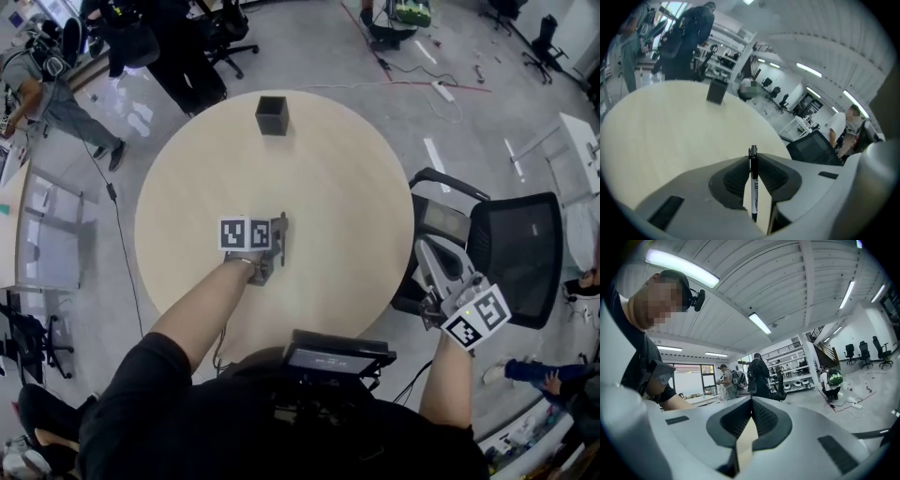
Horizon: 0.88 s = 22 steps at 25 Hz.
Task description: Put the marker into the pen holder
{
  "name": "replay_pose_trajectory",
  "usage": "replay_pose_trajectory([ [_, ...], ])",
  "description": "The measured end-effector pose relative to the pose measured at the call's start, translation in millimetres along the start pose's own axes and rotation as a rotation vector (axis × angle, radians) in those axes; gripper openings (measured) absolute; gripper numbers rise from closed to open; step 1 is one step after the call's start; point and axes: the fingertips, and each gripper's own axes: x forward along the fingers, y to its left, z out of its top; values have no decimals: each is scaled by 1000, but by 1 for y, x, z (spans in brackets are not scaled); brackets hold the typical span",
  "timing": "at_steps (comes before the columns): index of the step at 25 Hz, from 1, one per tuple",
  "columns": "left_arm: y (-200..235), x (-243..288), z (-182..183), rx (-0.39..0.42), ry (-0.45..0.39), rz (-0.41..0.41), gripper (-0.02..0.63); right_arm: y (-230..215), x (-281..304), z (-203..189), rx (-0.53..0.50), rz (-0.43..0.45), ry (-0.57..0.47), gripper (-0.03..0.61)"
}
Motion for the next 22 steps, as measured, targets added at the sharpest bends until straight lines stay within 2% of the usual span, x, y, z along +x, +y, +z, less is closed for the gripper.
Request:
replay_pose_trajectory([
  [3, -15, -74, 59, 87, -182, -46, 60, 12, 20, 12, -10, 26, -5, 5],
  [7, -29, -197, 129, 176, -441, -91, 60, 41, 62, 39, -37, 84, -21, 5],
  [11, -33, -302, 165, 261, -640, -70, 60, 64, 100, 69, -73, 156, -56, 5],
  [17, 3, -396, 200, 338, -799, 3, 60, 89, 159, 94, -124, 232, -88, 5],
  [22, 36, -406, 250, 324, -845, 4, 60, 92, 204, 102, -136, 250, -51, 5],
])
